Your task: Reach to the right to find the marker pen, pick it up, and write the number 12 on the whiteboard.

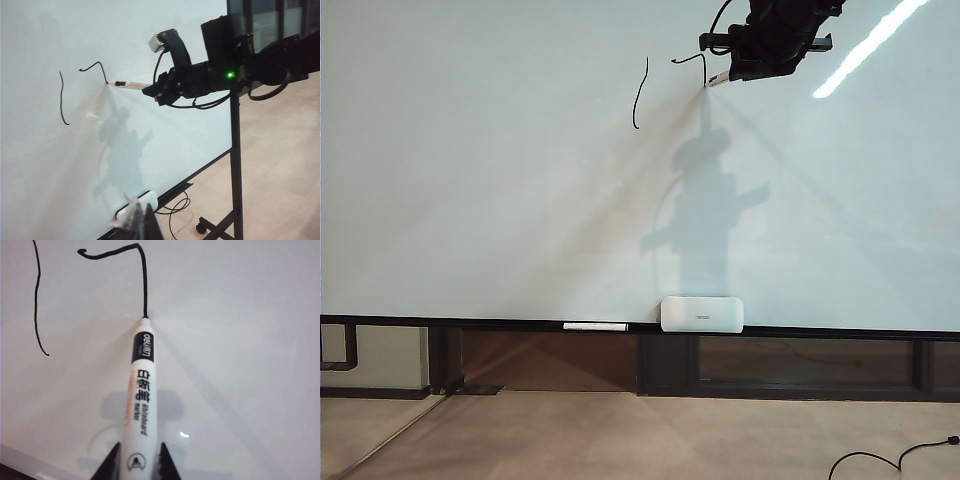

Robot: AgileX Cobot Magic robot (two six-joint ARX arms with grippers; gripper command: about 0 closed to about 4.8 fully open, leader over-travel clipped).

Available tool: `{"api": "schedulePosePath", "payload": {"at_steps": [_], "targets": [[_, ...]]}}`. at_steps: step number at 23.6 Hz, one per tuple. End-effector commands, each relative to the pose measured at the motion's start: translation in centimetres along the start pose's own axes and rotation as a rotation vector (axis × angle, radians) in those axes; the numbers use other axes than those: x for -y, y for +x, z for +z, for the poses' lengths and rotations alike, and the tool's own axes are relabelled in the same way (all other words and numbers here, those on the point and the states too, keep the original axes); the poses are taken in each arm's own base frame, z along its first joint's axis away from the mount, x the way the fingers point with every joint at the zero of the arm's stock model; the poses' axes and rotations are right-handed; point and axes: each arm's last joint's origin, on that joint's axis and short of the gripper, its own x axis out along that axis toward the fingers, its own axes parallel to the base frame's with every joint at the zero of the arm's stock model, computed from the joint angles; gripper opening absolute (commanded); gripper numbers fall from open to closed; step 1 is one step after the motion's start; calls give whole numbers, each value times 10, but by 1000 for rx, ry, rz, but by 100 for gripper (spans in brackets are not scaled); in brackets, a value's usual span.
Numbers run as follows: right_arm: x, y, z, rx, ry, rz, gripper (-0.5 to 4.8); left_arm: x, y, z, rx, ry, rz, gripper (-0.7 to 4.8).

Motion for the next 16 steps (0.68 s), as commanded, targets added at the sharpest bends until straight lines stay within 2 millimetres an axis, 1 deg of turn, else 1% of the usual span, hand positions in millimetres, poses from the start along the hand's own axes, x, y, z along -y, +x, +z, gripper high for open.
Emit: {"api": "schedulePosePath", "payload": {"at_steps": [1, 16], "targets": [[3, -1, 3, 17, 8, -25, -2, 0, 0, 3, 18, 12, 7, -5], [2, -1, 5, 32, 24, 1, -2, 0, 0, 3, 17, 10, 6, -5]]}}
